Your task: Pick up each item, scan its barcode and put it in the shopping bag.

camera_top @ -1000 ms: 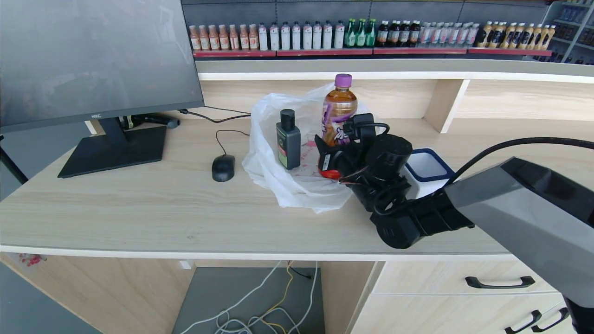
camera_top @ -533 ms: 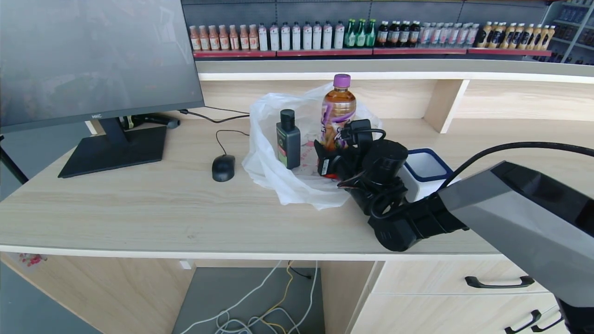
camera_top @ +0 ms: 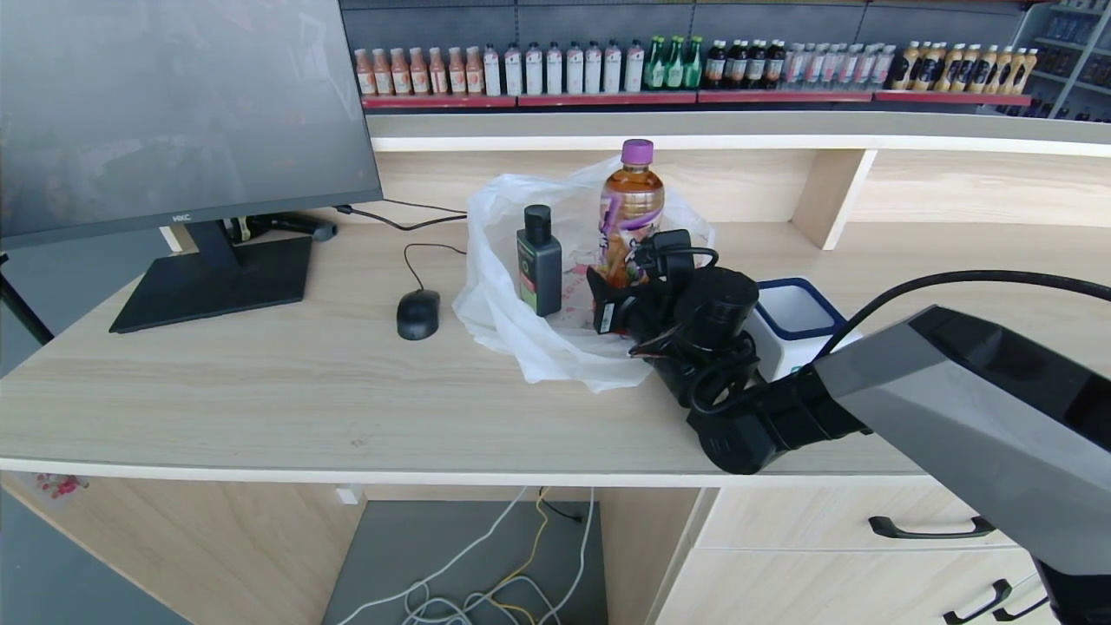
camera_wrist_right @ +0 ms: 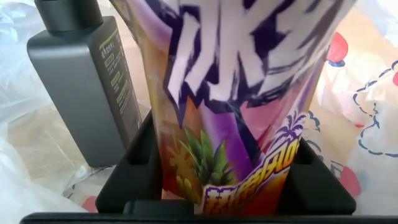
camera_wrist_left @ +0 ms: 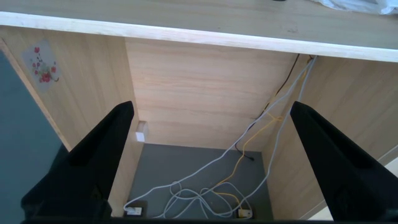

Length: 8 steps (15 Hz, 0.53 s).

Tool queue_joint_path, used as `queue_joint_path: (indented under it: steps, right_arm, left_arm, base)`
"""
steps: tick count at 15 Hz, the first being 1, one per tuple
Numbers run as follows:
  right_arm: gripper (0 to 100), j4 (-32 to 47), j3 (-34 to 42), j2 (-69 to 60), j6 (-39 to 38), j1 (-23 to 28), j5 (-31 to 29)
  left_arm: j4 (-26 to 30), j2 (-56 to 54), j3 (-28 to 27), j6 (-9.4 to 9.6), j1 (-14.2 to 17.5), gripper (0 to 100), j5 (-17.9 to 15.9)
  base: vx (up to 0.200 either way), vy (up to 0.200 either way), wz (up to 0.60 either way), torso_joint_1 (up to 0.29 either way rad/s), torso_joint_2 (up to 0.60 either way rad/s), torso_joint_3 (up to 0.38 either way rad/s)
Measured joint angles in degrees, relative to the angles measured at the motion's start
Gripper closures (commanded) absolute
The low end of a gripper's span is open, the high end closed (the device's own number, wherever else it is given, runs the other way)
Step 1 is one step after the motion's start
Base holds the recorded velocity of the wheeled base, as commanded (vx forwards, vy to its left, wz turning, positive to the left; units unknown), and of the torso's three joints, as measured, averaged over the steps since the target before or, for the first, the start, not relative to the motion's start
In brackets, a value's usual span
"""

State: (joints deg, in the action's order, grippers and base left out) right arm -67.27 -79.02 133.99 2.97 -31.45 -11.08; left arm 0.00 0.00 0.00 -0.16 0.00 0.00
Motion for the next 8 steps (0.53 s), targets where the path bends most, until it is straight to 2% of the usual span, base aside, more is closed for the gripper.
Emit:
queue_joint_path:
  steps: [6, 7, 8]
  right_arm:
    - [100, 0.1, 0.1, 0.1, -0.1, 0.1, 0.0]
    - [0, 0.1, 0.1, 0.1, -0.1, 0.1, 0.0]
    - [0, 0.6, 0.2, 0.1, -0.1, 0.1, 0.0]
  left_arm:
    - [0.0, 0.0, 0.0, 0.02, 0.0, 0, 0.0]
    - [0.0, 0.0, 0.0, 0.0, 0.0, 0, 0.0]
    - [0.0, 0.0, 0.0, 0.0, 0.0, 0, 0.0]
  base:
    - [0.0, 0.0, 0.0, 0.0, 0.0, 0.0]
    - [0.0, 0.0, 0.0, 0.0, 0.0, 0.0]
    - [0.0, 0.0, 0.0, 0.0, 0.0, 0.0]
